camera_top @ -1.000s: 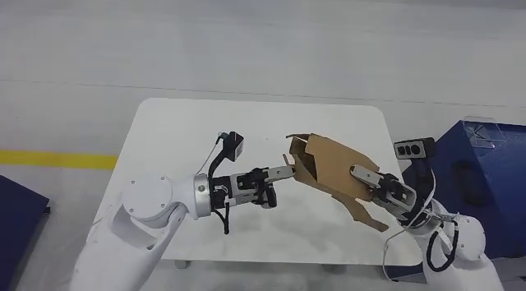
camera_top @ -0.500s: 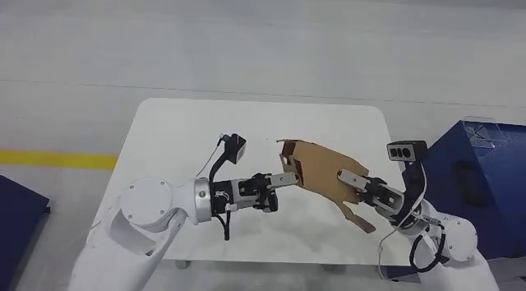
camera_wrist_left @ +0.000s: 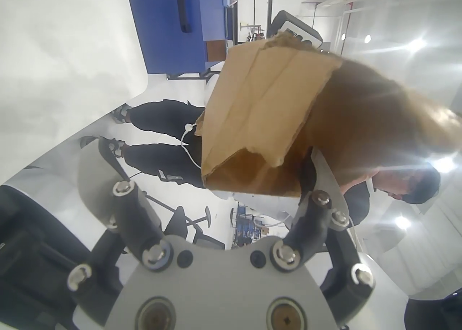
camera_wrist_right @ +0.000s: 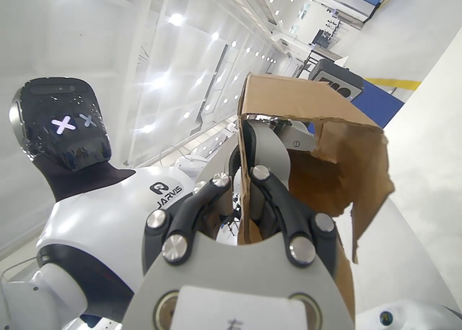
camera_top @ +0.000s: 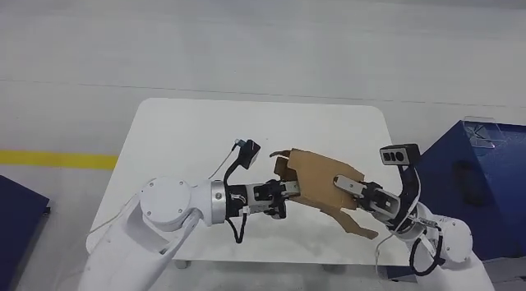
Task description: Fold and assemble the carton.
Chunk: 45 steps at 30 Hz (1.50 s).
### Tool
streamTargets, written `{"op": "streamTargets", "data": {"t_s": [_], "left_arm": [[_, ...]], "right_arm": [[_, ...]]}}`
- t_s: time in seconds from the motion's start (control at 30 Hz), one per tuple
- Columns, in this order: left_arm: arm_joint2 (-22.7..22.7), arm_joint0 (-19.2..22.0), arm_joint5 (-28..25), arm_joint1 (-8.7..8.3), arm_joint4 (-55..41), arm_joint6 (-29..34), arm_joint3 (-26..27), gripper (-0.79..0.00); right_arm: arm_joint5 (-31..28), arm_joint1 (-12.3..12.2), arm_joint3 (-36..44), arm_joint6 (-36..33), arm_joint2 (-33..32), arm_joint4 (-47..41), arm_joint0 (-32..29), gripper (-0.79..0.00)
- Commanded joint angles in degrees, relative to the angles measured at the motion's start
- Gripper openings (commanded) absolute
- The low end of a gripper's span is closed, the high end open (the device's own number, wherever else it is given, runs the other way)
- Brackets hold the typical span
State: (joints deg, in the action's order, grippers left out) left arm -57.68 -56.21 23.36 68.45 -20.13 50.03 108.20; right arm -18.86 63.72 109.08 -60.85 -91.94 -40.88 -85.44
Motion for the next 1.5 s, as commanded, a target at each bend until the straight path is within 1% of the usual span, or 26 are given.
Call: {"op": "streamTargets", "data": {"t_s": [0.0,0.1,0.2,0.27,0.3,0.37,0.43,0.5,0.6,0.7,0.77,0.8,0.87,0.93,1.1,1.4,1.47], "left_arm": [[0.0,0.4,-0.2,0.04,-0.3,-0.2,-0.2,0.000],[-1.7,0.2,-0.8,-0.14,-0.8,-1.2,0.5,0.000],[-4.8,-1.4,-1.9,-0.55,-2.7,-1.6,2.1,0.000],[-7.6,-3.0,-3.9,-0.92,-3.8,-1.7,3.6,0.000],[-9.1,-4.1,-5.2,-1.09,-5.0,-1.4,4.5,0.000],[-12.9,-6.4,-8.2,-1.39,-9.5,-0.3,5.2,0.000],[-16.7,-8.7,-10.4,-1.72,-12.6,-0.1,5.9,0.000],[-19.6,-10.7,-9.9,-2.15,-12.1,-0.7,6.1,0.000],[-20.4,-11.9,-7.1,-2.74,-7.8,-0.1,6.6,0.000],[-18.9,-11.7,-5.4,-2.97,-5.7,1.2,6.8,0.000],[-17.6,-11.2,-4.9,-3.05,-4.6,2.3,6.8,0.000],[-16.6,-10.8,-4.4,-3.12,-3.9,3.8,6.7,0.000],[-15.1,-9.6,-4.1,-3.23,-2.1,5.5,6.5,0.000],[-14.1,-9.0,-4.1,-3.26,-0.8,5.3,6.5,0.000],[-12.4,-7.6,-3.5,-3.20,-1.2,5.0,6.0,0.000],[-9.3,-5.2,-2.6,-3.15,-1.4,5.8,5.0,0.000],[-8.6,-4.7,-1.7,-3.16,-1.1,5.9,4.5,0.000]], "right_arm": [[2.3,0.0,-0.1,0.0,-0.1,-2.4,-0.1,-0.785],[9.6,-0.1,-1.0,2.0,0.0,-8.0,0.1,-0.785],[9.6,-0.1,-1.0,2.0,0.0,-8.0,0.1,-0.785],[9.6,-0.1,-1.0,2.0,0.0,-8.0,0.1,-0.785],[10.6,-0.1,-1.4,2.3,0.3,-8.2,-0.1,-0.785],[15.9,0.0,-1.0,4.0,1.1,-11.3,0.0,-0.785],[21.1,0.1,-1.6,4.8,1.6,-17.0,0.5,-0.785],[27.1,0.1,-2.7,4.6,2.0,-23.0,1.4,-0.785],[35.4,0.1,-4.3,3.9,2.4,-30.1,2.9,-0.785],[43.0,0.0,-5.8,2.3,3.3,-35.6,4.1,-0.785],[46.1,0.0,-6.5,1.7,3.8,-38.4,4.5,-0.785],[47.0,0.0,-6.5,1.7,3.8,-38.9,4.8,-0.785],[46.1,0.0,-6.0,1.1,3.9,-37.2,4.8,-0.785],[44.9,0.0,-5.8,0.0,4.5,-35.6,4.5,-0.785],[44.1,-0.1,-5.3,-1.9,4.9,-34.4,3.7,-0.785],[43.0,-0.1,-4.8,-2.3,5.4,-33.1,3.4,-0.785],[42.9,-0.2,-4.6,-2.2,5.5,-32.9,3.5,-0.785]]}}
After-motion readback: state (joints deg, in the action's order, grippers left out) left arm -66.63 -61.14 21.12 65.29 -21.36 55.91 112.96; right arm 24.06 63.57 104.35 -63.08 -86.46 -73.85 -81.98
